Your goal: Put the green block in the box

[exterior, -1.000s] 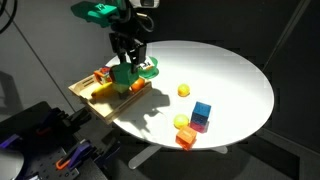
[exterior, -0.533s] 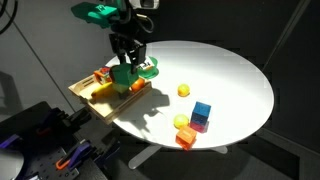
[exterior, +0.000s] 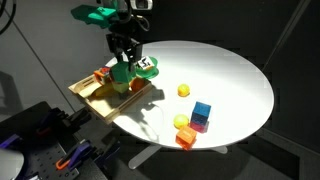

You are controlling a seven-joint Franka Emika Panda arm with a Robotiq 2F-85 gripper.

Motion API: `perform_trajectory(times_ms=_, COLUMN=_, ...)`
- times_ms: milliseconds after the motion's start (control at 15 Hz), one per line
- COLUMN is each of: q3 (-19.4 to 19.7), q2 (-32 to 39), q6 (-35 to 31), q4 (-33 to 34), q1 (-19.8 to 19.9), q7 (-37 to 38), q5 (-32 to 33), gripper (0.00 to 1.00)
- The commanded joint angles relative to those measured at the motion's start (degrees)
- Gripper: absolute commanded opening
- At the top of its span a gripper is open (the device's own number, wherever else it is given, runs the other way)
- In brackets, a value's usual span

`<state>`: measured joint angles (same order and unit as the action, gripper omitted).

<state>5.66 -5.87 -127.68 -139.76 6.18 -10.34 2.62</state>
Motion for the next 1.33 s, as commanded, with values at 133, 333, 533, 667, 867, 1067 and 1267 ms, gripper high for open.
perform_trajectory(times_ms=133, q3=-2.45, q2=-3.54, q6=-0.93, q4=-1.62, q1=-2.16, q7=2.39, q5=3.45, gripper=0.33)
perform_trajectory(times_ms=333, q3=-3.99, q2=-4.55, q6=-0.18, q4=-1.55, q1=-3.68, q7=3.01, q5=3.88, gripper=0.33)
perform_trajectory(times_ms=533, q3=-5.27, q2=-4.72, q6=0.23, q4=-1.27, q1=-5.25, q7=2.61, q5=2.95, gripper=0.33)
perform_trajectory(times_ms=667, q3=-5.88, q2=-4.53, q6=0.27, q4=-1.11, q1=-6.23, q7=2.15, q5=2.47, gripper=0.33)
perform_trajectory(times_ms=867, q3=-6.87, q2=-4.13, q6=0.33, q4=-0.75, q1=-7.63, q7=2.17, q5=1.99, gripper=0.33)
perform_trajectory(times_ms=1067, q3=-8.01, q2=-3.56, q6=0.43, q4=-0.34, q1=-9.02, q7=2.04, q5=1.86, gripper=0.33)
perform_trajectory(times_ms=1267, q3=-9.33, q2=-2.5, q6=0.74, q4=0.32, q1=-10.24, q7=2.78, q5=2.47, gripper=0.33)
